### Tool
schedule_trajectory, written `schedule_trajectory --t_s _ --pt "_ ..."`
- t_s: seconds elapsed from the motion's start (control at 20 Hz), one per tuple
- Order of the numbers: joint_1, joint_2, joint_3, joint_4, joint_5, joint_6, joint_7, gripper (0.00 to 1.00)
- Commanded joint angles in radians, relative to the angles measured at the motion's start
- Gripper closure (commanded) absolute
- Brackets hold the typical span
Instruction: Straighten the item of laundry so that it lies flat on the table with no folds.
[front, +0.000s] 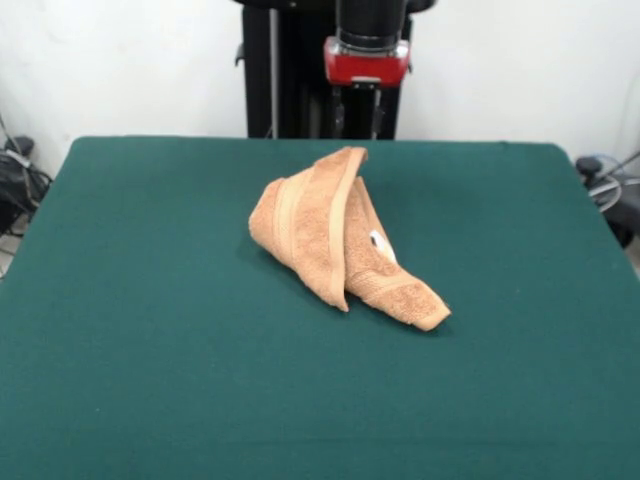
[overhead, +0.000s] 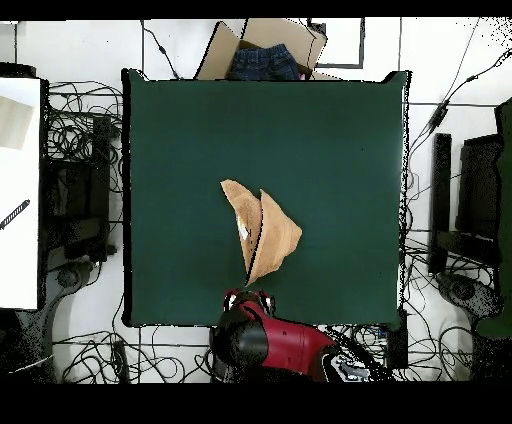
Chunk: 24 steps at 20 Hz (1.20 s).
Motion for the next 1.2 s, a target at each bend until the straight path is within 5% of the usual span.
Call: schedule_trajectory --t_s 0.05,1.2 --pt "0.009 0.055 0.068 -0.128 -0.012 -0.039 0.151 0.0" --pt "0.044 0.233 0.026 -0.253 -0.036 -0.133 0.144 0.0"
